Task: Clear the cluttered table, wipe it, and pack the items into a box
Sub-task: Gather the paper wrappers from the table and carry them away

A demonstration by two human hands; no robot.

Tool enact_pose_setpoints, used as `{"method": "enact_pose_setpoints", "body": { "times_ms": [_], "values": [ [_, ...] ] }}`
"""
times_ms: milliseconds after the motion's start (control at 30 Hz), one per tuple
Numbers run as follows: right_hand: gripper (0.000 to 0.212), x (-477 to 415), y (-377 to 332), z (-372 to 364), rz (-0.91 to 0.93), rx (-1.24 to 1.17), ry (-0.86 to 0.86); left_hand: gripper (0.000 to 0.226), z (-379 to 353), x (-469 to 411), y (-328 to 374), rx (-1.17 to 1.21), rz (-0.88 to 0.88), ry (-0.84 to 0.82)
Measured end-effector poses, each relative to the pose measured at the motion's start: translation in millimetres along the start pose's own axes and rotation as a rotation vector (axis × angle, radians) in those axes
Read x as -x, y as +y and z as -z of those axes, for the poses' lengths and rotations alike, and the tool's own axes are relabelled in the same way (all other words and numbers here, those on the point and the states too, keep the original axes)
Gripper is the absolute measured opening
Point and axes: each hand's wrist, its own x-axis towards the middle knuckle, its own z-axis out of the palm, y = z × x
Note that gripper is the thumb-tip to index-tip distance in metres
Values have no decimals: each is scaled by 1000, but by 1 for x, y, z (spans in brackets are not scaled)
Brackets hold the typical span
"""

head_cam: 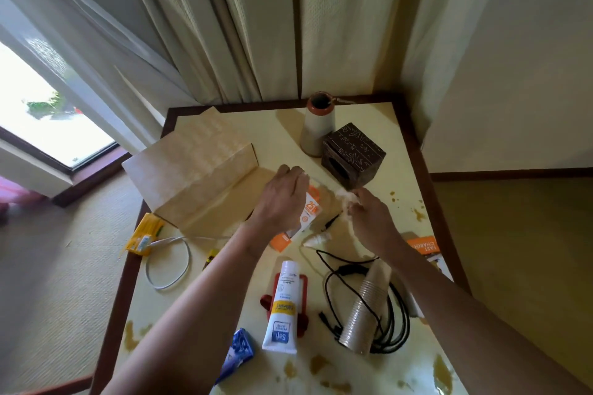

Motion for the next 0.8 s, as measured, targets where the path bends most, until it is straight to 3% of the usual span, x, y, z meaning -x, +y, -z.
{"method": "enact_pose_setpoints", "body": {
  "times_ms": [100, 167, 267, 400, 500, 800],
  "values": [
    [21, 37, -2, 17, -37, -141, 89, 41, 17, 16, 35, 134, -26, 38],
    [16, 66, -2, 32, -90, -252, 118, 49, 27, 34, 70, 300, 53, 35],
    [26, 120, -3, 64, -97, -291, 118, 45, 21, 65, 121, 490, 72, 10],
    [39, 198, 19, 107, -192, -566, 210, 40, -9, 111, 190, 627, -30, -19],
    [47, 245, 61, 136, -289, -640, 287, 39, -45, 148, 241, 711, -1, -120],
    [22, 359, 278, 186, -509, -488, 344, 39, -227, 266, 374, 790, 137, -372]
  ]
}}
